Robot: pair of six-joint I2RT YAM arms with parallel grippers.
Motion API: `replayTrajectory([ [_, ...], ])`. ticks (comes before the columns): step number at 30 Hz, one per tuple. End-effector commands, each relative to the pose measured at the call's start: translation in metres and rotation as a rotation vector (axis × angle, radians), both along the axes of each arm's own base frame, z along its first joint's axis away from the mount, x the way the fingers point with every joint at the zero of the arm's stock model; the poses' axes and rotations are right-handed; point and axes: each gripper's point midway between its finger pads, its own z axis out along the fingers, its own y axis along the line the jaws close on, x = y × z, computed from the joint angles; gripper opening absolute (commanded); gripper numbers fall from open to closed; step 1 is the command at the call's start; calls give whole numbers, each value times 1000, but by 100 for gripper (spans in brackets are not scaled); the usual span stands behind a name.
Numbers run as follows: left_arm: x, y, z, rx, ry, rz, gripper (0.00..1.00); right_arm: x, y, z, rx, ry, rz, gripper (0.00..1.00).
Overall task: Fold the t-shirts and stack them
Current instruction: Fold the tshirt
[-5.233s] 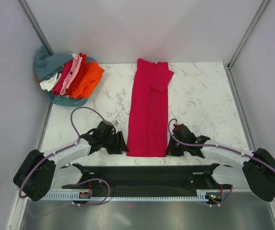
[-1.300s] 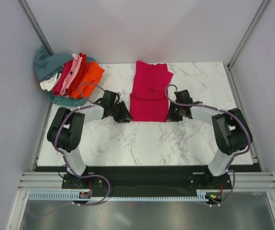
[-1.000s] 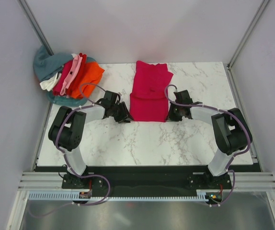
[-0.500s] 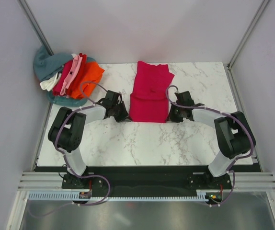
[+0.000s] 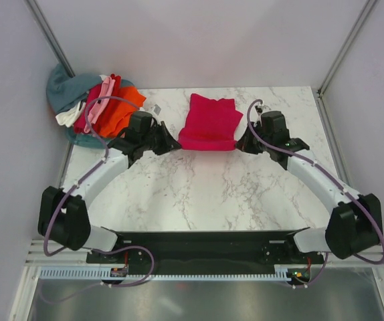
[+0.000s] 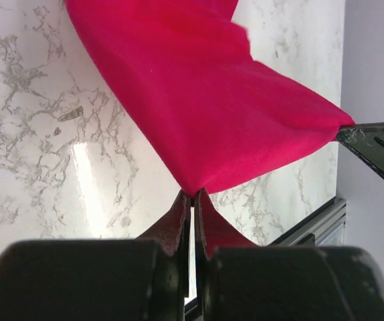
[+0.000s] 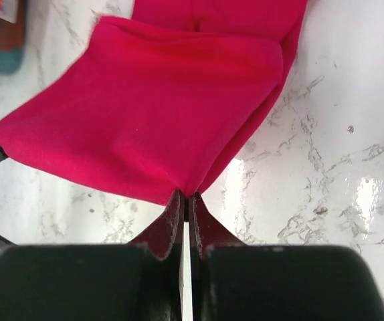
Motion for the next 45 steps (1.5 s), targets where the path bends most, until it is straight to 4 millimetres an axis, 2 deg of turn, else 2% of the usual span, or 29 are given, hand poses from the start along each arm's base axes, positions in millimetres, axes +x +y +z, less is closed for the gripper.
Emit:
replayTrajectory([
  [1, -15, 10, 16, 15, -57, -2, 2, -10, -9, 20, 7, -57, -37, 0],
  [2, -20, 10, 14, 8, -47, -6, 2, -15, -10, 22, 20, -59, -45, 0],
  [3, -28, 12, 3, 11, -20, -11, 2, -22, -13, 9, 20, -25, -56, 0],
  [4, -33, 12, 5, 0, -21, -16, 2, -27, -14, 4, 24, -12, -68, 0],
  [6, -46, 14, -8, -2, 13, -20, 2, -39, -18, -9, 40, 10, -94, 0],
  [7, -52, 14, -7, -7, 9, -22, 2, -45, -17, -10, 58, 5, -85, 0],
  [8, -57, 13, -8, -8, 10, -27, 2, -50, -19, -2, 75, -28, -87, 0],
  [9, -64, 16, -16, -2, 25, -27, 2, -58, -22, -9, 71, -22, -89, 0],
  [10, -69, 16, -17, -3, 26, -32, 2, -62, -23, -6, 76, -36, -90, 0],
  [11, -75, 15, -10, -18, 8, -34, 2, -65, -27, 4, 81, -78, -98, 0],
  [12, -81, 17, -15, -17, 17, -35, 2, -71, -31, 0, 72, -74, -102, 0],
  [13, -85, 17, -9, -30, -1, -33, 2, -76, -33, 9, 79, -109, -99, 0],
  [17, -94, 19, -12, -31, -11, -30, 2, -89, -33, 12, 106, -148, -75, 0],
  [20, -92, 19, -13, -31, -31, -31, 2, -90, -35, 7, 95, -150, -78, 0],
  [22, -89, 18, -9, -33, -43, -31, 2, -88, -34, 11, 93, -158, -63, 0],
  [26, -78, 15, 9, -33, -94, -29, 2, -74, -36, 24, 64, -189, -78, 0],
  [27, -72, 15, 18, -35, -114, -22, 2, -69, -36, 34, 61, -211, -82, 0],
  [29, -64, 15, 22, -17, -125, -15, 2, -59, -38, 37, 33, -219, -102, 0],
  [30, -58, 13, 32, -19, -147, -12, 2, -52, -38, 47, 27, -241, -102, 0],
  [32, -48, 12, 29, 3, -138, -7, 2, -40, -39, 45, -4, -231, -114, 0],
  [33, -41, 9, 37, -2, -154, -7, 2, -34, -38, 55, -9, -253, -113, 0],
  [35, -31, 7, 31, 17, -137, -6, 2, -21, -36, 56, -29, -247, -118, 0],
  [36, -24, 4, 37, 16, -147, -7, 2, -16, -36, 57, -38, -252, -121, 0],
  [38, -14, 3, 37, 25, -146, 0, 2, -5, -35, 50, -61, -234, -126, 0],
  [39, -5, 1, 36, 27, -140, 2, 2, 2, -34, 57, -61, -248, -131, 0],
  [40, 1, 1, 38, 27, -141, 9, 2, 10, -36, 50, -86, -235, -146, 0],
  [41, 6, 1, 37, 30, -139, 13, 2, 17, -36, 56, -89, -248, -153, 0],
  [44, 27, -4, 38, 38, -141, 15, 2, 36, -35, 53, -115, -249, -168, 0],
  [45, 35, -6, 46, 32, -158, 18, 2, 41, -34, 53, -123, -252, -168, 0],
])
